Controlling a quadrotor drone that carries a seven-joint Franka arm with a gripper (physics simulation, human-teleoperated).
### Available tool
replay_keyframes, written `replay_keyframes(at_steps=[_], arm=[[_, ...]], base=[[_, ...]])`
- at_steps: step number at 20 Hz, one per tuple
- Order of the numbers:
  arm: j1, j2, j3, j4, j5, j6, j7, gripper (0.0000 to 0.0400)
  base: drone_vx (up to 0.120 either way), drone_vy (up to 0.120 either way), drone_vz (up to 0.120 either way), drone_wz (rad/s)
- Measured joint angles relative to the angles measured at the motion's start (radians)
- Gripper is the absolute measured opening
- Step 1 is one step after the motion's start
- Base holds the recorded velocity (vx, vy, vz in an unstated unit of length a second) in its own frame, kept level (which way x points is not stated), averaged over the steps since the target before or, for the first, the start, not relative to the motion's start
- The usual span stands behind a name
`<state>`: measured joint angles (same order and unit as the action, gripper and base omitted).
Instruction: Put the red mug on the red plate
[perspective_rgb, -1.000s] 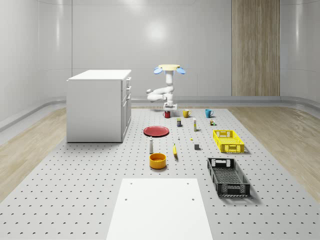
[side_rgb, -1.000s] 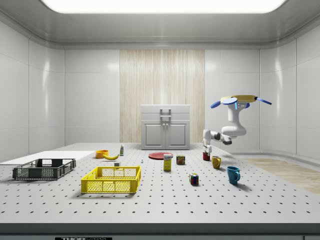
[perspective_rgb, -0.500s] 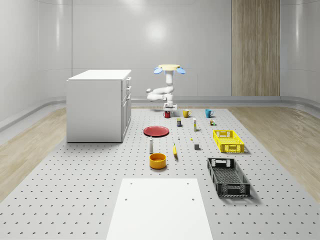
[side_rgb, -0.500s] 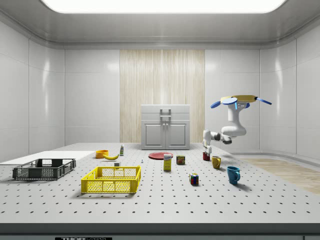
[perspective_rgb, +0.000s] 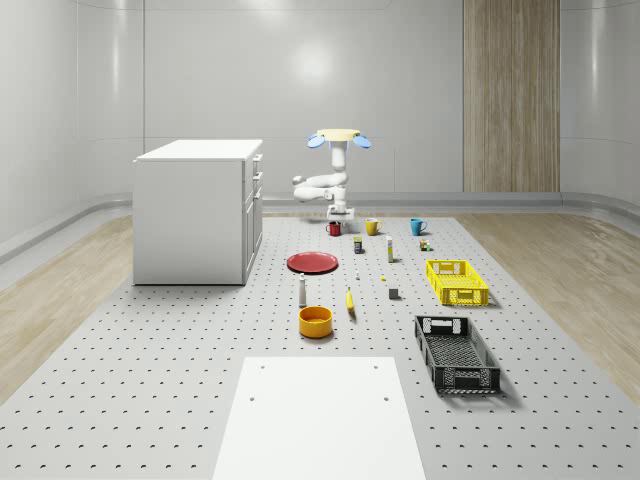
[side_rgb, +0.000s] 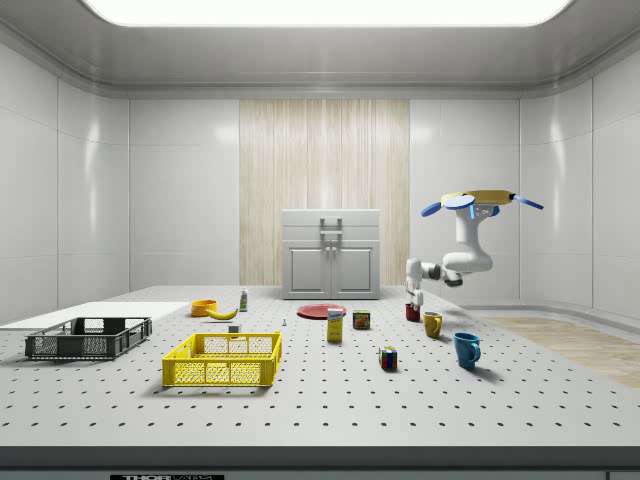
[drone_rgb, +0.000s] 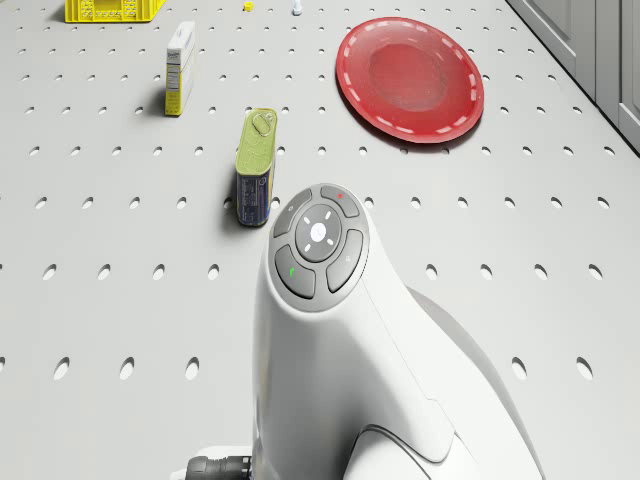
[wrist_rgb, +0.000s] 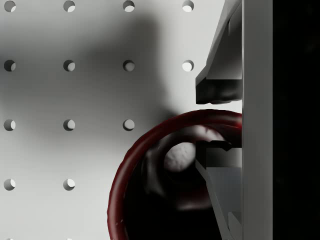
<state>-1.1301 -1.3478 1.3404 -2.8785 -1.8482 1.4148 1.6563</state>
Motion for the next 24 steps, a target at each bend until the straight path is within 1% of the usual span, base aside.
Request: replay_keyframes(at_steps=[1,5,10,13,17,22,24], arm=[[-0.002,-0.001,0.014,-0.002,0.014,-0.003,0.003,0.0103],[-0.010,-0.010,0.056,-0.005,0.056,-0.006,0.011,0.0101],[-0.016,-0.026,0.080,-0.005,0.084,0.004,0.017,0.0100],[-0.019,-0.036,0.087,-0.005,0.094,0.012,0.020,0.0100],[-0.021,-0.050,0.093,-0.005,0.103,0.024,0.022,0.0100],[-0.024,-0.067,0.097,-0.004,0.111,0.040,0.025,0.0100],[-0.025,-0.074,0.099,-0.004,0.114,0.046,0.026,0.0100]], base=[[0.000,0.000,0.120,0.000],[0.120,-0.120,0.120,0.000],[0.120,-0.120,0.112,0.000],[0.120,-0.120,0.000,0.000],[0.120,0.000,0.000,0.000],[0.120,-0.104,0.000,0.000],[0.120,0.000,0.000,0.000]])
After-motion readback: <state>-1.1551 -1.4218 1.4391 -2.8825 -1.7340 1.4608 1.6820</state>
